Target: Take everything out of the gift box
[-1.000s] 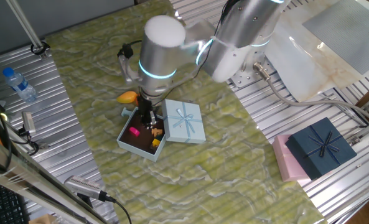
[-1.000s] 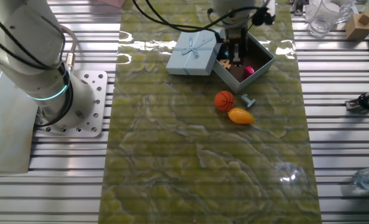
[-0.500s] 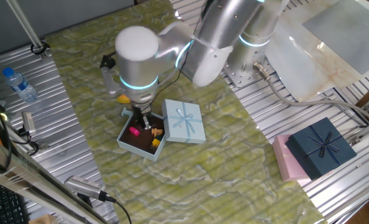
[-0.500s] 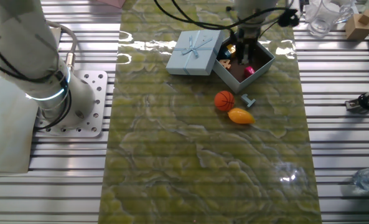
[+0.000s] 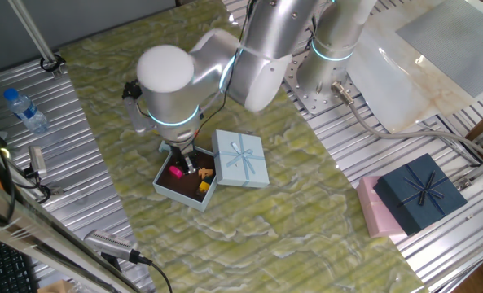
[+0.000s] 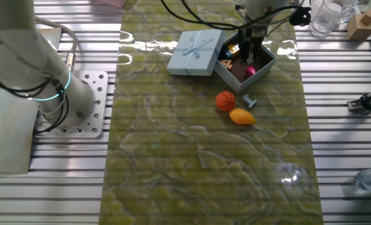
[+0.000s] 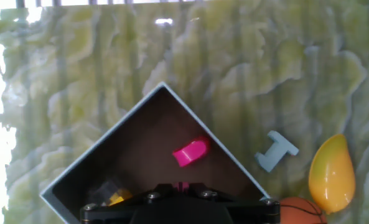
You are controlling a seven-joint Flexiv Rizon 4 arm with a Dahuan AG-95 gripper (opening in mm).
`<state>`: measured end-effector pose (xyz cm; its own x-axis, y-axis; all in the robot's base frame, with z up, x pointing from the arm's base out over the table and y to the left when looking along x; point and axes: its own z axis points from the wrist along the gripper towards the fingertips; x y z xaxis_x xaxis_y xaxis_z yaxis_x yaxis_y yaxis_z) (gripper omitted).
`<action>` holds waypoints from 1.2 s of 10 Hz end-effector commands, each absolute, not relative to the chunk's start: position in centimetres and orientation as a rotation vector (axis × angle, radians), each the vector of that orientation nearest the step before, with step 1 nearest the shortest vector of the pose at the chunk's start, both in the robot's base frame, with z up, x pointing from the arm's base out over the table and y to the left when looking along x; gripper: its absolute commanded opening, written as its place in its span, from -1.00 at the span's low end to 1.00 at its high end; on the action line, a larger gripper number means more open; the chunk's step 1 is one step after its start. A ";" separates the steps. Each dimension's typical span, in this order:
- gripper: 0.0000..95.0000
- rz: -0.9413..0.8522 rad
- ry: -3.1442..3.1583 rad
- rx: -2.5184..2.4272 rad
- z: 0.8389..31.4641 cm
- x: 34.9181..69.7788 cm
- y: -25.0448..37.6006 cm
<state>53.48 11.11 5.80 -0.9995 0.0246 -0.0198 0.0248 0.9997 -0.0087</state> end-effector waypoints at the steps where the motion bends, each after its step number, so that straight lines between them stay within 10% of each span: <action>1: -1.00 -0.009 3.173 0.028 6.1 53.4 11.1; 12: -1.00 -0.008 3.243 -0.077 6.1 53.4 11.1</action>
